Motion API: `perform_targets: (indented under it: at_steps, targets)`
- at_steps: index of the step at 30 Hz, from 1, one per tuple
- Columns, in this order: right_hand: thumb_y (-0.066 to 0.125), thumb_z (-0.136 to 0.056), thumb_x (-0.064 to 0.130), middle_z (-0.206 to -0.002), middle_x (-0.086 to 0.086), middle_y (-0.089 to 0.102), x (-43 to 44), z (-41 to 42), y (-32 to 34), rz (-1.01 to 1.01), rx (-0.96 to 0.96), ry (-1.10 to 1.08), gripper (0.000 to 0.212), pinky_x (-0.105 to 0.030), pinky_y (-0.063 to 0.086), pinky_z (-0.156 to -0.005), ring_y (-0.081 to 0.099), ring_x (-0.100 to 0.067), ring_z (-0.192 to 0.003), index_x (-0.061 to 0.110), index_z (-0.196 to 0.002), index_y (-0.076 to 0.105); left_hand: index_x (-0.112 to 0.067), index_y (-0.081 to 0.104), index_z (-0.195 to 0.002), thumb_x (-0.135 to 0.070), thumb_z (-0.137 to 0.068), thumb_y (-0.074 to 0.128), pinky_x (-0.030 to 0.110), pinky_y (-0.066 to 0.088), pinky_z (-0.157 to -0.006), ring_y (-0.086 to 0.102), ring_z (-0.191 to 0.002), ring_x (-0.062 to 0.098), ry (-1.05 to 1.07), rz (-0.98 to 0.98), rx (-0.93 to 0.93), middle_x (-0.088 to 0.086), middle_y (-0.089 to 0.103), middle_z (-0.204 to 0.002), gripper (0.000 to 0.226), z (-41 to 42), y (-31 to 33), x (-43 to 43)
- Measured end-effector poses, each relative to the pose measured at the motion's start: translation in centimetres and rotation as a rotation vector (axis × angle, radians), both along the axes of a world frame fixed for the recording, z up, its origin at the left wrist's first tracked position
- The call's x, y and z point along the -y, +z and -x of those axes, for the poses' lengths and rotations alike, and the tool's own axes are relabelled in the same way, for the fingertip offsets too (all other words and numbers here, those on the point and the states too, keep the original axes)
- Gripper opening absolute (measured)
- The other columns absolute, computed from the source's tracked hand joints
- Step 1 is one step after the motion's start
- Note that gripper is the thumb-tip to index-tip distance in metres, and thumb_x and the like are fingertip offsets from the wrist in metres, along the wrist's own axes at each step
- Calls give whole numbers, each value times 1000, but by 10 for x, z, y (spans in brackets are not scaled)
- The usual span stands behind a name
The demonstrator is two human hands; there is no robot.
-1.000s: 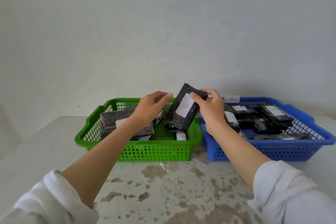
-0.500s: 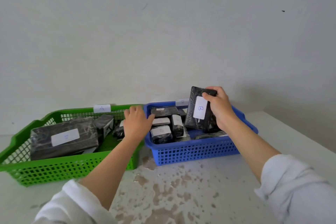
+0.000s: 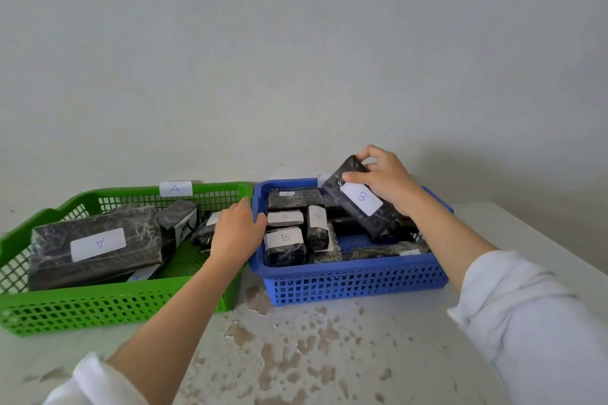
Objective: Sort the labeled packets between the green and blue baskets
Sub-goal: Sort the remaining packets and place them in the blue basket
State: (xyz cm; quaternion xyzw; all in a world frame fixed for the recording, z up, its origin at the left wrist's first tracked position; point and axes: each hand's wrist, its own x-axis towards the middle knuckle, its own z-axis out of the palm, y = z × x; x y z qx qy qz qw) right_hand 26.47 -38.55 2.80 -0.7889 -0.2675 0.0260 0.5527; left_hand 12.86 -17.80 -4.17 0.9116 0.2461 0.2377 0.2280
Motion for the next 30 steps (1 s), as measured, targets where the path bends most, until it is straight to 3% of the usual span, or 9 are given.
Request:
perform_targets:
  at_steps: [3, 6, 10, 12, 15, 19, 23, 26, 30]
  targets:
    - [74, -79, 21, -102, -8, 71, 9, -8, -15, 236, 94, 51, 17, -29, 47, -66, 62, -18, -83, 23, -93, 64, -5, 52, -111, -25, -94, 45, 32, 37, -62, 51, -76, 23, 17, -29, -8, 5, 54, -85, 28, 0, 1, 0]
    - [66, -86, 21, -122, -1, 64, 13, -14, -26, 433, 144, 74, 35, -40, 47, -93, 58, -21, -110, 21, -121, 63, -3, 52, -112, -26, -94, 45, 33, 39, -63, 52, -76, 24, 23, -40, -4, 6, 56, -86, 30, -1, 1, 0]
    - [51, -95, 18, -124, -9, 63, 9, -17, -30, 490, 132, 117, 36, -43, 48, -92, 57, -35, -111, 23, -130, 55, -3, 52, -114, -26, -94, 46, 32, 38, -61, 53, -75, 24, 28, -38, 6, 7, 57, -85, 31, 0, 1, 0]
    - [47, -97, 19, -121, -11, 63, 6, -17, -29, 458, 155, 85, 32, -41, 47, -82, 60, -30, -102, 22, -128, 56, -4, 53, -106, -25, -93, 46, 31, 36, -58, 52, -72, 23, 26, -43, 11, 7, 57, -83, 26, 0, 1, 0]
    - [46, -97, 20, -114, -7, 61, 4, -17, -25, 317, 232, -53, 24, -39, 49, -74, 57, -21, -85, 17, -119, 55, -7, 52, -91, -25, -93, 45, 29, 31, -52, 49, -67, 22, 28, -49, 11, 8, 55, -78, 19, 0, -1, -1]
    - [52, -94, 19, -99, -5, 59, 10, -18, -18, -101, 128, -302, 15, -22, 43, -45, 57, -17, -69, 18, -108, 48, -10, 48, -84, -24, -92, 46, 26, 27, -47, 48, -66, 22, 22, -59, 22, 5, 52, -72, 17, 0, -1, -2]
    - [60, -89, 19, -95, -6, 57, 19, -15, -18, -384, -56, -569, 24, -33, 52, -54, 59, -15, -68, 15, -108, 47, -9, 50, -86, -25, -92, 46, 29, 30, -52, 48, -66, 22, 28, -60, 23, 6, 53, -75, 18, 0, 0, -1]
    - [63, -87, 18, -96, -7, 55, 20, -14, -26, -377, -146, -636, 29, -46, 57, -69, 62, -27, -84, 14, -112, 49, -10, 49, -84, -25, -92, 46, 29, 31, -54, 48, -66, 21, 25, -59, 27, 6, 53, -75, 18, 1, 0, -1]
    - [61, -87, 5, -108, -12, 50, 7, -15, -32, -577, -252, -598, 25, -34, 56, -54, 58, -28, -88, 13, -103, 44, -8, 51, -86, -25, -92, 46, 29, 31, -52, 48, -65, 21, 18, -50, 28, 6, 53, -75, 19, 1, 0, -1]
